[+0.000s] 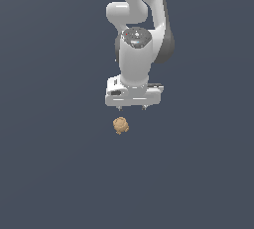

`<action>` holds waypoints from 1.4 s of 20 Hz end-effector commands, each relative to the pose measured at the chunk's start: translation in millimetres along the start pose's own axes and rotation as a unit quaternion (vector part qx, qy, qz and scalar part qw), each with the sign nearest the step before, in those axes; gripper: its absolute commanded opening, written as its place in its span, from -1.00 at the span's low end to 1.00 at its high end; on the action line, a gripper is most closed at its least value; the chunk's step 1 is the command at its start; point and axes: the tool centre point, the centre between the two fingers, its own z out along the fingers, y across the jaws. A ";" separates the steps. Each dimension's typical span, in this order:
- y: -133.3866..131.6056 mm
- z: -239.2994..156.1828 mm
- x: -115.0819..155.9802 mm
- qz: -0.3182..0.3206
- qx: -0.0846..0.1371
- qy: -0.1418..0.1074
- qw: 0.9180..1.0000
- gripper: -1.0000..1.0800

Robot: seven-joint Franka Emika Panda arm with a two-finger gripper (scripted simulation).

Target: Pick up the object and move it to a goal position.

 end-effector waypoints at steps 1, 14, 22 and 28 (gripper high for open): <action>2.2 3.8 0.0 -0.007 0.000 0.000 1.000 0.92; 30.5 52.4 -0.6 -0.104 0.000 -0.002 0.995 0.92; 46.5 81.5 -3.6 -0.161 0.002 -0.002 0.987 0.92; 51.8 91.6 -5.1 -0.181 0.003 -0.002 0.983 0.92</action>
